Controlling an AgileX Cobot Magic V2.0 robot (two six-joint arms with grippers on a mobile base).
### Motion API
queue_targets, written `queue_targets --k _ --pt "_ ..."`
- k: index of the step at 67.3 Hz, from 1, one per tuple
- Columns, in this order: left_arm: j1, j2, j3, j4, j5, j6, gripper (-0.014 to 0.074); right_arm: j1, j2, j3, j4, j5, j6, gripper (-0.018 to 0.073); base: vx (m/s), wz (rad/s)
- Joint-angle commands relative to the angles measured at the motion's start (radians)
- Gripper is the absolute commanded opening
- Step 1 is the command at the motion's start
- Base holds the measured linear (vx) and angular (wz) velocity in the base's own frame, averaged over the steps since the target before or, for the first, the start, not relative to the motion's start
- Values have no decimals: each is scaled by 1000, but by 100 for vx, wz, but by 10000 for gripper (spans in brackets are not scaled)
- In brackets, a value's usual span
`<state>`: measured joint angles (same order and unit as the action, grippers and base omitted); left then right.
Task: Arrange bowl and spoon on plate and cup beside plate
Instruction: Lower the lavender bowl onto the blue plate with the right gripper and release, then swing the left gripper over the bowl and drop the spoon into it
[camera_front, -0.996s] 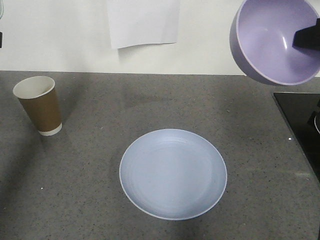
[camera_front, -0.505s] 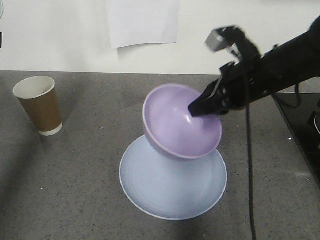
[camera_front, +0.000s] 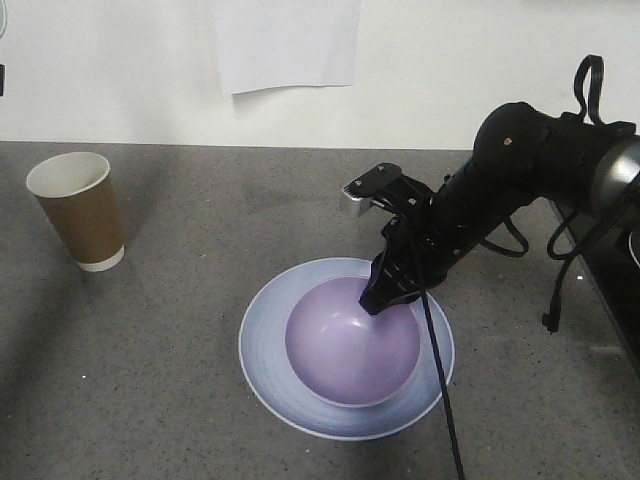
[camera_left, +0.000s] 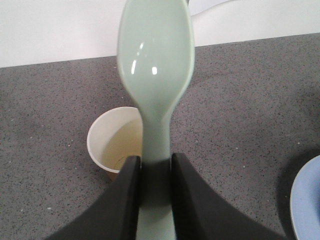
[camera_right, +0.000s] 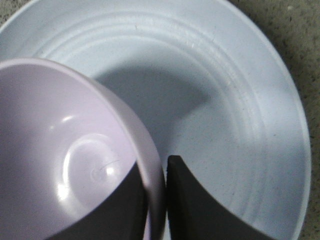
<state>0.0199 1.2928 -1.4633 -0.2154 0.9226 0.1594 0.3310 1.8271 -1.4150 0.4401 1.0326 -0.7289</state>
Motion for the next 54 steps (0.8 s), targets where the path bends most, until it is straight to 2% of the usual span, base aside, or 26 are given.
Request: queue_targets --k 1,18,28,37,42,48,54 --pt "-5 -24 -26 -17 -66 1 -6 0 -46 -33 19 -34 5 196 0 0" --pt "-5 -24 -26 -17 -67 1 -6 0 -47 -61 7 -63 37 486 0 0" --pt "-5 -24 -26 -17 -68 1 -6 0 -83 -162 -45 -37 150 536 0 0" --pt "-5 -24 -26 -29 -68 1 -6 -2 -159 -261 -66 6 201 509 0 0" --pt "-5 -24 -26 -77 -67 10 -6 -12 -225 -295 -57 16 222 455 0 0" --pt "-10 -24 -26 -159 -58 67 -6 -25 -317 -301 -58 13 230 349 0 0" --pt "-33 -23 -26 -268 -43 157 -6 -40 -417 -297 -69 17 229 188 0 0"
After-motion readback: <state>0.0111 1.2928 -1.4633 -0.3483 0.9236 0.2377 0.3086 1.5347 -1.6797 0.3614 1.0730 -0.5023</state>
